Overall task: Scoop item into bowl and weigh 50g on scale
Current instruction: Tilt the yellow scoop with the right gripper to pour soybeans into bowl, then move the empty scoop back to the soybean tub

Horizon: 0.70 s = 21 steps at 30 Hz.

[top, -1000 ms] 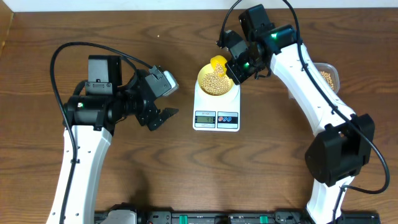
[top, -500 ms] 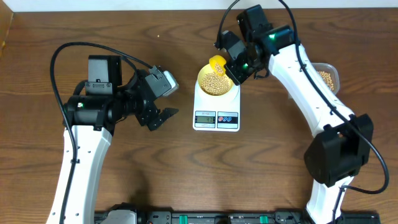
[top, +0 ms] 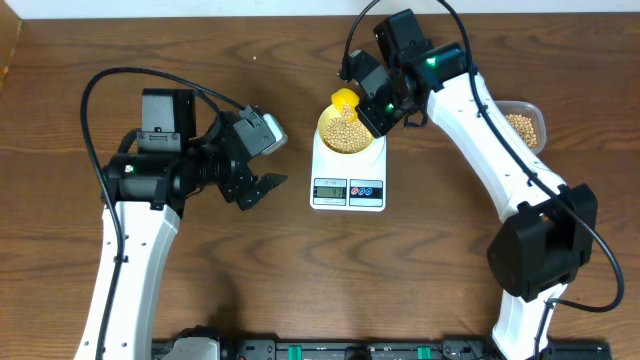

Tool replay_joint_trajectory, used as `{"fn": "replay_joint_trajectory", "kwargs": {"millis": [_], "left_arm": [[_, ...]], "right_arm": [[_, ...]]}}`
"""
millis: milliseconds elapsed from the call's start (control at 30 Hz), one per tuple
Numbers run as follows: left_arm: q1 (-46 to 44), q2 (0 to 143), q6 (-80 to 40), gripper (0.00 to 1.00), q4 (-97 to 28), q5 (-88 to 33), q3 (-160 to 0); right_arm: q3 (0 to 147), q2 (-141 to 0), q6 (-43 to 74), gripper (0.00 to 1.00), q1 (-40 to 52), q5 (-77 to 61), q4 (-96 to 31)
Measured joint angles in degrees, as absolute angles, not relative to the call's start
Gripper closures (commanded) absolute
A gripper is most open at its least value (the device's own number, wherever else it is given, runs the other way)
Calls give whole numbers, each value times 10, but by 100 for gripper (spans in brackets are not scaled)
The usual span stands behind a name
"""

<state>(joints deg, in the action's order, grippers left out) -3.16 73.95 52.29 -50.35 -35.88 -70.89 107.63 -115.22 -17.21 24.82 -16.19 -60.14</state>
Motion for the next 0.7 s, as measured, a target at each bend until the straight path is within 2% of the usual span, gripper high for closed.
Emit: {"fn": "replay_joint_trajectory", "kwargs": {"millis": [433, 700], "left_arm": [[-32, 740, 523, 8, -503, -359, -709], [-32, 740, 523, 8, -503, -359, -709]], "right_arm": [[1076, -1152, -134, 99, 181, -281, -598], [1076, -1152, -130, 99, 178, -299, -597]]}}
